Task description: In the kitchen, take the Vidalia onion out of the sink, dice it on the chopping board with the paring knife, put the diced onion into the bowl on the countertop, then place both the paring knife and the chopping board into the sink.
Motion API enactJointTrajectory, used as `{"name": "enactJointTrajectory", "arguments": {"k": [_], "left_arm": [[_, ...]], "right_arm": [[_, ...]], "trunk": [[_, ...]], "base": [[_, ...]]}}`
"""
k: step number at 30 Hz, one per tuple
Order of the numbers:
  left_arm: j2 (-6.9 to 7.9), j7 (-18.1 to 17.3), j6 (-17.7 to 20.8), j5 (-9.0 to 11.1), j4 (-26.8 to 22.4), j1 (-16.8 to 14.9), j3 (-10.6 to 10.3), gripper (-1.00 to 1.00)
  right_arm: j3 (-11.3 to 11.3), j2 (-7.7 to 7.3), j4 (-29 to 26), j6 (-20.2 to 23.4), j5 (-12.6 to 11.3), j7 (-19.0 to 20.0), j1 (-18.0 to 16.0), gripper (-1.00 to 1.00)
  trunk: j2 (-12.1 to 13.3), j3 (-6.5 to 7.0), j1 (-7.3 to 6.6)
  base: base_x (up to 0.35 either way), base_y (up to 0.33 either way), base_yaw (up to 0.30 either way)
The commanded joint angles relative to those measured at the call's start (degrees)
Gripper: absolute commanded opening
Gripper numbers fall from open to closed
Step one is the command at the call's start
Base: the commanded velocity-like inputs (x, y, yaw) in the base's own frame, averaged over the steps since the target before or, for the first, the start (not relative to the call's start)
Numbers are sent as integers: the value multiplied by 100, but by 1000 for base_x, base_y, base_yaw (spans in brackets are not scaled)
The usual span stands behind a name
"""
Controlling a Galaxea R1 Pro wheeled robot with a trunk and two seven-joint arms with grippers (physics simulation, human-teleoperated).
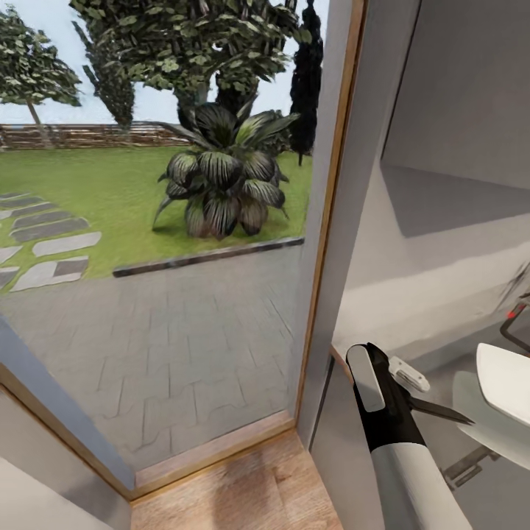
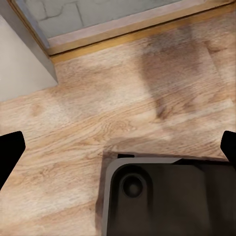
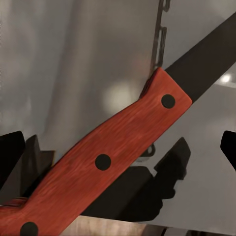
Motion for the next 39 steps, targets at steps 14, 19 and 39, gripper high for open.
{"name": "enactJointTrajectory", "arguments": {"k": [14,19,39], "left_arm": [[9,28,-10,52,-7,1,-43,100],[9,28,-10,52,-8,1,-45,100],[9,20,-50,52,-25,1,-46,100]], "right_arm": [[-9,4,175,63,-31,213,-4,100],[-6,4,208,68,-24,461,-4,100],[4,4,237,-246,32,401,4,-100]], "trunk": [[-6,-7,2],[-6,-7,2],[-5,-6,1]], "base": [[1,1,0],[0,0,0],[0,0,0]]}}
